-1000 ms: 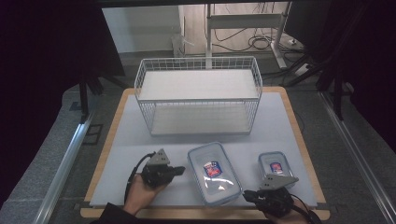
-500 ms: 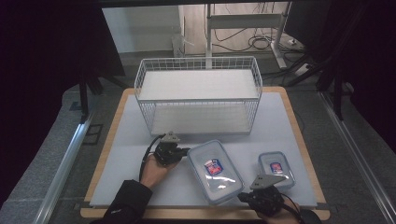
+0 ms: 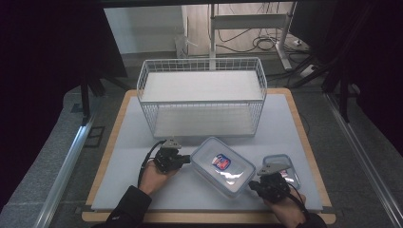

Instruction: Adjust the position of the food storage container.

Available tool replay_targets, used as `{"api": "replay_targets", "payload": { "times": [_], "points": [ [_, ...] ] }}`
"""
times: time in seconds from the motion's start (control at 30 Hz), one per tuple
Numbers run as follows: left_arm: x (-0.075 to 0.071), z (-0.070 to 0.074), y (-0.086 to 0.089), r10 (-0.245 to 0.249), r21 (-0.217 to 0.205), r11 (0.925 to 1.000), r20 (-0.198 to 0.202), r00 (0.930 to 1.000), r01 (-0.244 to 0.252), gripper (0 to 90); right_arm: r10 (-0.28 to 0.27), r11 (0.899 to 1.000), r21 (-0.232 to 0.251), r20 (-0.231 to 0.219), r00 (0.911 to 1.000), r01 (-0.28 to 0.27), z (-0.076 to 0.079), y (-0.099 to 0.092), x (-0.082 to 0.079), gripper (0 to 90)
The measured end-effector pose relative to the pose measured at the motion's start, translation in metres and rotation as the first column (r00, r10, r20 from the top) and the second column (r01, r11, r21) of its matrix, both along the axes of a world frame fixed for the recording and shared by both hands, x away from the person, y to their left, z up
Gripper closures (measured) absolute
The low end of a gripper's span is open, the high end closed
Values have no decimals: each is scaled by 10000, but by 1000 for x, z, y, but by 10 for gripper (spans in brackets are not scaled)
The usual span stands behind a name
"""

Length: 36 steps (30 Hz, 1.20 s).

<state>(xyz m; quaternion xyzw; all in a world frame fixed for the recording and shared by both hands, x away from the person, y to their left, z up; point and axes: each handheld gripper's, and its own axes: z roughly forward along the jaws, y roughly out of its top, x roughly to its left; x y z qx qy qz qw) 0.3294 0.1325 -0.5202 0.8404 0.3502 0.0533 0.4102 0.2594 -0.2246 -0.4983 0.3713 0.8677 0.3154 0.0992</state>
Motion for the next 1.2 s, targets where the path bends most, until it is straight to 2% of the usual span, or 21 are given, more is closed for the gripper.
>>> {"api": "replay_targets", "payload": {
  "times": [0.1, 0.2, 0.23, 0.3, 0.4, 0.43, 0.47, 0.53, 0.57, 0.63, 0.73, 0.77, 0.8, 0.93, 1.0, 1.07, 1.2],
  "points": [
    [-3, 1, 1, -50, 3, 10000, -133, 9999, 50, 900, -177, 9998, 72, -249, 9995, 179, -1, -1, 8, 893],
    [-11, 2, 2, 5, 110, 9999, -161, 9999, -4, 900, -203, 9998, 43, -259, 9995, 204, -1, 1, 10, 894],
    [-14, 3, 3, -57, 115, 9999, -211, 9998, 59, 900, -205, 9998, -68, -97, 9997, 204, 2, 4, 12, 894],
    [-19, 4, 7, -125, -33, 9999, -329, 9994, 124, 900, -314, 9995, -15, 13, 9995, 314, 3, 4, 16, 894],
    [-22, 5, 8, -280, -66, 9996, -355, 9990, 278, 899, -462, 9989, 81, -98, 9989, 463, 4, 5, 19, 894],
    [-24, 7, 8, -456, -205, 9988, -308, 9985, 450, 893, -527, 9981, 300, -300, 9982, 536, 4, 6, 23, 893],
    [-23, 8, 8, -350, -93, 9994, -230, 9991, 348, 892, -534, 9977, 403, -410, 9977, 550, 4, 7, 24, 893],
    [-21, 9, 8, -155, 59, 9999, -71, 9999, 155, 884, -605, 9977, 296, -380, 9974, 616, 5, 9, 27, 893],
    [-14, 11, 11, 347, 106, 9993, 100, 9993, -348, 882, -714, 9971, 227, -317, 9969, 722, 7, 9, 29, 893],
    [-4, 11, 14, 785, -94, 9969, 173, 9968, -783, 883, -960, 9950, 243, -231, 9951, 966, 10, 7, 33, 895],
    [11, 8, 13, 998, -179, 9949, 94, 9950, -997, 883, -1418, 9891, 426, 110, 9898, 1412, 18, 1, 44, 895],
    [11, 8, 13, 998, -179, 9949, 94, 9950, -997, 883, -1559, 9868, 457, 129, 9877, 1551, 20, 1, 48, 895],
    [16, 4, 10, 1016, -419, 9939, -168, 9947, -1022, 883, -1688, 9852, 331, 159, 9855, 1682, 21, 1, 53, 895],
    [13, 1, 4, 860, 16, 9963, -126, 9962, -860, 899, -1724, 9850, 41, -202, 9848, 1725, 12, 4, 67, 896],
    [11, 2, 5, 937, 121, 9955, -103, 9955, -936, 900, -1669, 9857, -228, -38, 9860, 1668, 10, 8, 68, 897],
    [7, 3, 7, 887, 190, 9959, -147, 9959, -885, 900, -1620, 9868, 19, -104, 9867, 1620, 13, 9, 69, 897],
    [-3, 4, 12, 870, 225, 9960, -257, 9959, -864, 900, -1478, 9890, -91, 12, 9890, 1478, 11, 14, 70, 897]
  ]
}}
